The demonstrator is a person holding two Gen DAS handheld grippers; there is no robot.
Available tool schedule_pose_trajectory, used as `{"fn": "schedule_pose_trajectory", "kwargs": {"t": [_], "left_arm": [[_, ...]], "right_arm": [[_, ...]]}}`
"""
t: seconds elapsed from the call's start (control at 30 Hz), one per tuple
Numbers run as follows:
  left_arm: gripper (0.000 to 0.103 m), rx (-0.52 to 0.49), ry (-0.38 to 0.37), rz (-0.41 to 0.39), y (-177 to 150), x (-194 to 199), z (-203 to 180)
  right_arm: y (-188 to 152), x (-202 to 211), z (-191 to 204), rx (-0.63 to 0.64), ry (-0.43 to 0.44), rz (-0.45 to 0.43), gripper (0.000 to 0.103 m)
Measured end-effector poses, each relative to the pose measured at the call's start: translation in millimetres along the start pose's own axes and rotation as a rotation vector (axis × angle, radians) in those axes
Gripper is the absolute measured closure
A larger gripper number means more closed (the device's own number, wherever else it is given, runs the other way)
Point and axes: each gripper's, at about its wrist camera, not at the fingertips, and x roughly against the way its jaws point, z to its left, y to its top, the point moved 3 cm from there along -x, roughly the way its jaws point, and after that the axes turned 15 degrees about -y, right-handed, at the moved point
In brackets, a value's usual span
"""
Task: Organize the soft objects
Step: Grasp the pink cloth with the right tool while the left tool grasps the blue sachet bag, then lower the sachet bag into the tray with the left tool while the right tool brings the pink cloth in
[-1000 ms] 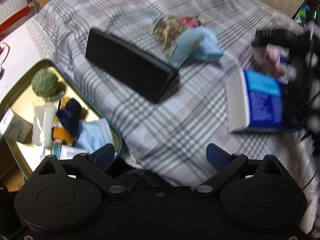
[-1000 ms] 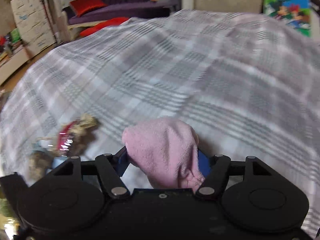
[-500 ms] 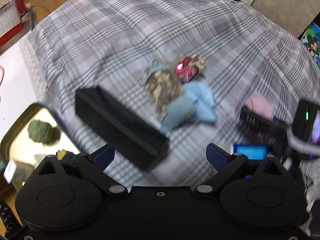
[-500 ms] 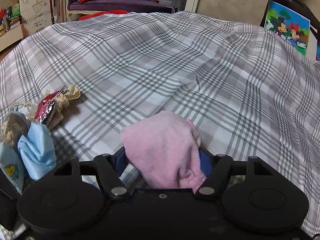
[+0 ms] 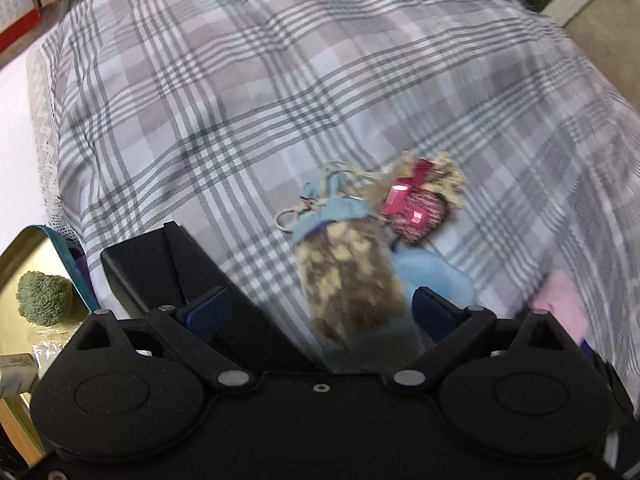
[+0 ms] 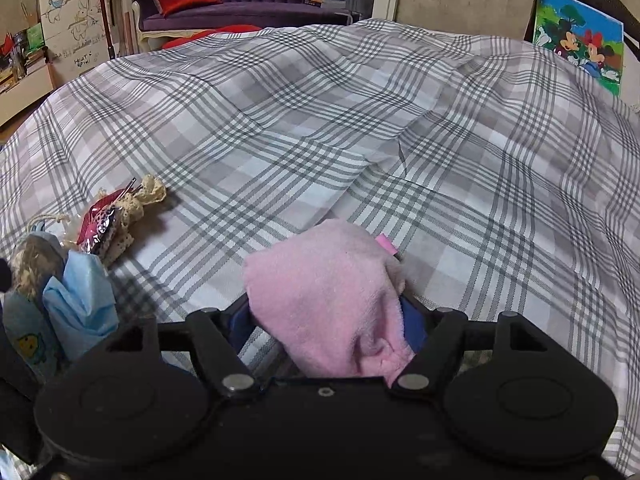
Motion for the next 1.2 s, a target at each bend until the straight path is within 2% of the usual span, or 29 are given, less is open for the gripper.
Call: {"fn": "schedule_pose_trajectory", "kwargs": {"t": [0.13, 0.3, 0.4, 0.47, 0.5, 0.63, 0.7, 0.83, 1.1, 1.2], "left_arm": [[0.008, 0.038, -0.005, 0.041, 10, -25, 9], [0.009, -0.007, 0.011, 0.092, 15, -53, -1], [0.009, -0.038, 0.015, 0.096, 15, -61, -7], [0.011, -0.065, -0.004, 0.096, 15, -61, -11], [0.018, -0.076, -0.019, 0.099, 14, -60, -12], [0.050, -0.091, -0.081, 0.107, 15, -51, -16], [0.054, -0.087, -0.096, 0.103, 20, -46, -18], [0.056, -0.097, -0.104, 0.059, 22, -28, -19], [0.056, -0.139, -0.161, -0.035, 22, 30, -30], [0.056, -0.149, -0.154, -0.065, 15, 53, -30]], "right_arm": [[0, -1, 0, 0.001, 0.008, -0.002, 0.029], [0, -1, 2, 0.002, 0.006, -0.003, 0.029], [0, -1, 1, -0.005, 0.010, -0.005, 0.029], [0, -1, 1, -0.006, 0.011, -0.006, 0.028], [0, -1, 1, -0.005, 0.010, -0.007, 0.028], [0, -1, 1, -0.003, 0.010, -0.008, 0.028], [-1, -1, 1, -0.004, 0.009, -0.010, 0.028], [-1, -1, 2, -0.006, 0.009, -0.010, 0.028], [-1, -2, 1, -0.011, 0.010, -0.011, 0.028], [-1, -4, 0, -0.013, 0.009, -0.006, 0.028]]}}
